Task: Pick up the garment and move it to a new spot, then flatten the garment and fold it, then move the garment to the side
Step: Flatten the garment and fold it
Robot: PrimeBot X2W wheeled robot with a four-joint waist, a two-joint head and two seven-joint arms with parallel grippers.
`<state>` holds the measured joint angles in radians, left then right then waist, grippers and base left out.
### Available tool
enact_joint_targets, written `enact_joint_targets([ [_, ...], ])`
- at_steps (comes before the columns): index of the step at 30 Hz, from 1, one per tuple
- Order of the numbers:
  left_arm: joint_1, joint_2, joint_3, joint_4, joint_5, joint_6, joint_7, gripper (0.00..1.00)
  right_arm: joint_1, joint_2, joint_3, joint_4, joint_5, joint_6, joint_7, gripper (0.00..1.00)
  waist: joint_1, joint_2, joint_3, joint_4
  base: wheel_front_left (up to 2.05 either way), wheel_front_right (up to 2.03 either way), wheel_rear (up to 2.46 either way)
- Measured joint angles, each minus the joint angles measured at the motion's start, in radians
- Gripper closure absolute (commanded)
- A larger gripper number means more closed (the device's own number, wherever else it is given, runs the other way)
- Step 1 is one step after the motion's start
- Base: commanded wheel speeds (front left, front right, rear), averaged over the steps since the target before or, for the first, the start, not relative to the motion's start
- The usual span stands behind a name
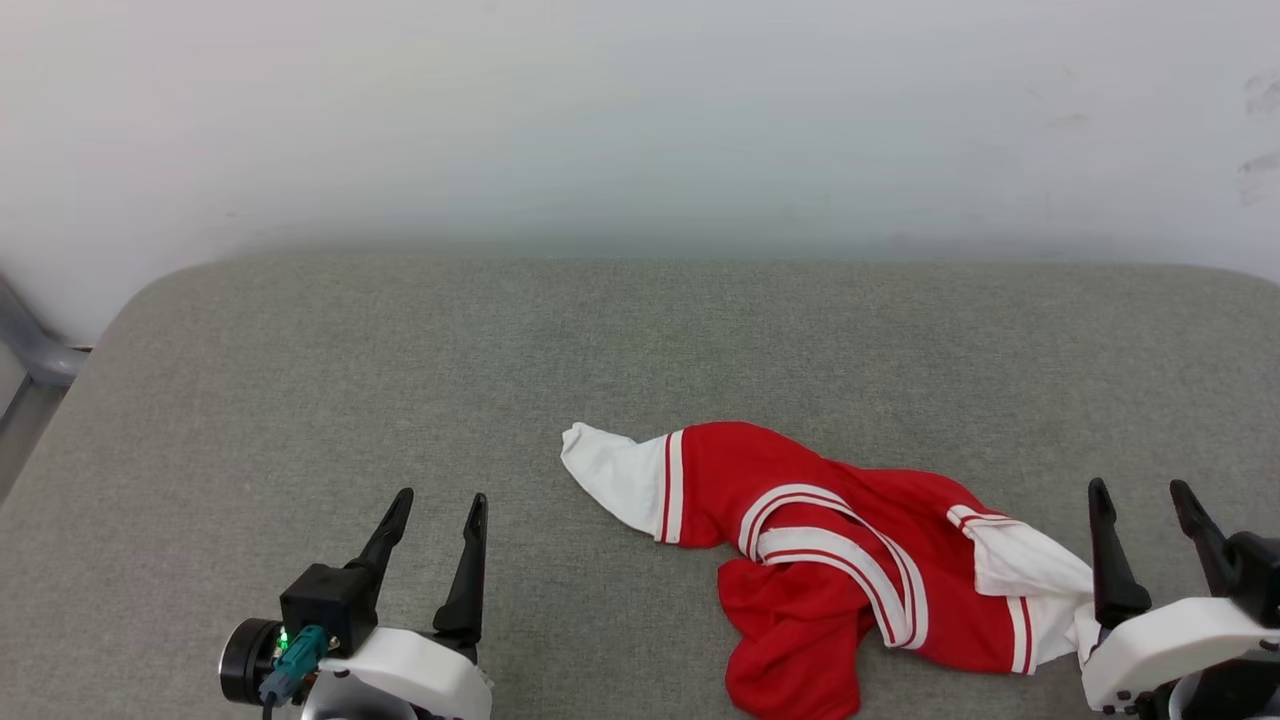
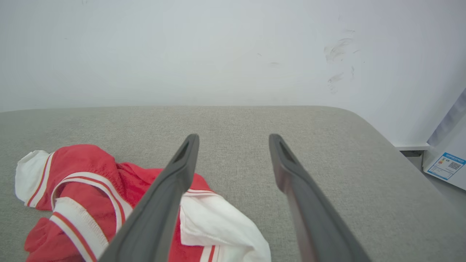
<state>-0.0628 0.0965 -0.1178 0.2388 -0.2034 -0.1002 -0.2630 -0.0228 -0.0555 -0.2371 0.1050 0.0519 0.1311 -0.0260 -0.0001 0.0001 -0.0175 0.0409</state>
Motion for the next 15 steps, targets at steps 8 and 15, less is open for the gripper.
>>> enact_joint_targets([
  [8, 0.010, 0.025, 0.015, 0.010, -0.001, 0.012, 0.014, 0.00, 0.085, 0.004, 0.115, -0.142, 0.038, 0.000, 0.013, 0.00, 0.0000, -0.0001, -0.012, -0.034, 0.00, 0.00, 0.00],
  [15, -0.054, 0.070, 0.001, 0.015, -0.014, -0.001, 0.120, 0.00, 0.127, 0.005, 0.174, -0.222, 0.091, 0.000, 0.017, 0.00, 0.0000, 0.0000, 0.000, -0.080, 0.00, 0.00, 0.00],
])
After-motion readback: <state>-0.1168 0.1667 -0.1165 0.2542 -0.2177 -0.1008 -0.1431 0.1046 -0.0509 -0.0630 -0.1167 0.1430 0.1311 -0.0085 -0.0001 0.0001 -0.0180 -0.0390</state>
